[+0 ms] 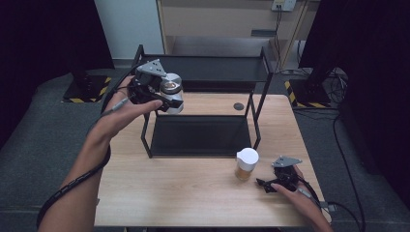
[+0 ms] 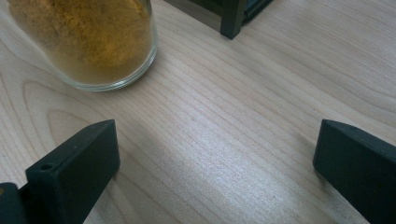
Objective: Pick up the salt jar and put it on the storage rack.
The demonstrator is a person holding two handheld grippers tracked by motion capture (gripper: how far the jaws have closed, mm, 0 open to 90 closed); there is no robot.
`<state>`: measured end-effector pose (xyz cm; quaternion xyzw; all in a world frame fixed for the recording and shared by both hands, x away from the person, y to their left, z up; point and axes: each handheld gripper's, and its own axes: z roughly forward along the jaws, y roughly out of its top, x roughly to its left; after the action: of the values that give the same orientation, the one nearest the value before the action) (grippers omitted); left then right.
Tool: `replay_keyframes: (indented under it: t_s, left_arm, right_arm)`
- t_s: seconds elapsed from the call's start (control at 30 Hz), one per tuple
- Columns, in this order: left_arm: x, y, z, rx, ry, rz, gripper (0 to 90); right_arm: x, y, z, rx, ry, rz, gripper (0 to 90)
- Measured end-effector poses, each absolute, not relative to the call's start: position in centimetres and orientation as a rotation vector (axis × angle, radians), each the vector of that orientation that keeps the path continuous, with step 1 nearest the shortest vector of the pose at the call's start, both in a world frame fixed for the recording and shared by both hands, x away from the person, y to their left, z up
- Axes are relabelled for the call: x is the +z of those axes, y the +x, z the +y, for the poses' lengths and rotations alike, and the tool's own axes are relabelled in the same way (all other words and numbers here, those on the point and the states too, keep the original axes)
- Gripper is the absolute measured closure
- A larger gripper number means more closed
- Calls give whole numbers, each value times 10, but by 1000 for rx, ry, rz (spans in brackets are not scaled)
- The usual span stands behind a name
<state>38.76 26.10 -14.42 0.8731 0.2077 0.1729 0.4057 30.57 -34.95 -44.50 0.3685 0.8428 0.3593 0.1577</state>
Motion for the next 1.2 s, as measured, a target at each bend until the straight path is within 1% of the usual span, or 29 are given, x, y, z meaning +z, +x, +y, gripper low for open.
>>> replay_keyframes:
  t_s: [0.33,0.63,0.87,1.2]
  left_arm:
    - [-110,396,256,456,2194,527,295]
    - [-88,410,248,489,2171,580,295]
    - [-82,426,237,498,2172,632,295]
    - [-90,449,234,479,2173,688,295]
  right_arm:
    - [-445,306,-349,1027,1052,2412,13]
    - [-445,306,-350,1028,1054,2412,14]
    - [-445,306,-350,1029,1052,2412,14]
    - [-445,306,-350,1028,1054,2414,15]
